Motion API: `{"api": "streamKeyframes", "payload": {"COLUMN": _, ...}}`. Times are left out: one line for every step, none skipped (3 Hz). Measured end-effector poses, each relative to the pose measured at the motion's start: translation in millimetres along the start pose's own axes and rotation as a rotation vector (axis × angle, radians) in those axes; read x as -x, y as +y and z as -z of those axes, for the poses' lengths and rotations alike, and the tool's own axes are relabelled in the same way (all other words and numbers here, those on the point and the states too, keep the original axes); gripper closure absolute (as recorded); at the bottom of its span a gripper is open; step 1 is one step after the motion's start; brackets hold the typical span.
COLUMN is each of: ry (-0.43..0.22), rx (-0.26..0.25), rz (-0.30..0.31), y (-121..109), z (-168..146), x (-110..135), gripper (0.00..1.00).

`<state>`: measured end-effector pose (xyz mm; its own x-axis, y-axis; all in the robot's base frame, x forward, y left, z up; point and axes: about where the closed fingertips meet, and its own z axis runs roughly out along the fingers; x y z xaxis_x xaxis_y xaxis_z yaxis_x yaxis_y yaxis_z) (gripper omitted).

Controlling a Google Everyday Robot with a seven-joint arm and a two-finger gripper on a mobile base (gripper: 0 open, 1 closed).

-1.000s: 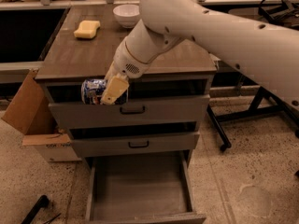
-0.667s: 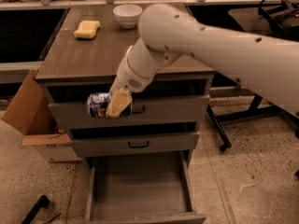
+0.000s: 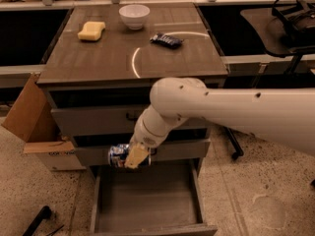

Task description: Place pepsi can into bottom drawer

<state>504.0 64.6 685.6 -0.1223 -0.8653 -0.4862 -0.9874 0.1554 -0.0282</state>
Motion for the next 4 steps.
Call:
{"api": "streamKeyframes", "payload": {"ry": -0.019, "rx": 0.035, "rz": -0.066, "y": 22, "z": -57, "x": -36, "gripper": 1.00}}
{"api": "streamKeyframes", "payload": {"ry": -0.020, "rx": 0.034, "rz": -0.070, "y": 21, "z": -60, "x": -37, "gripper": 1.00}}
{"api": "streamKeyframes", "payload": {"ry": -0.031, "rx": 0.032, "rz": -0.112, "y": 13, "z": -90, "x": -51, "gripper": 1.00}}
{"api": "streamKeyframes", "payload": {"ry": -0.060, "rx": 0.015, "rz": -0.159, "y": 8, "z": -133, "x": -79, "gripper": 1.00}}
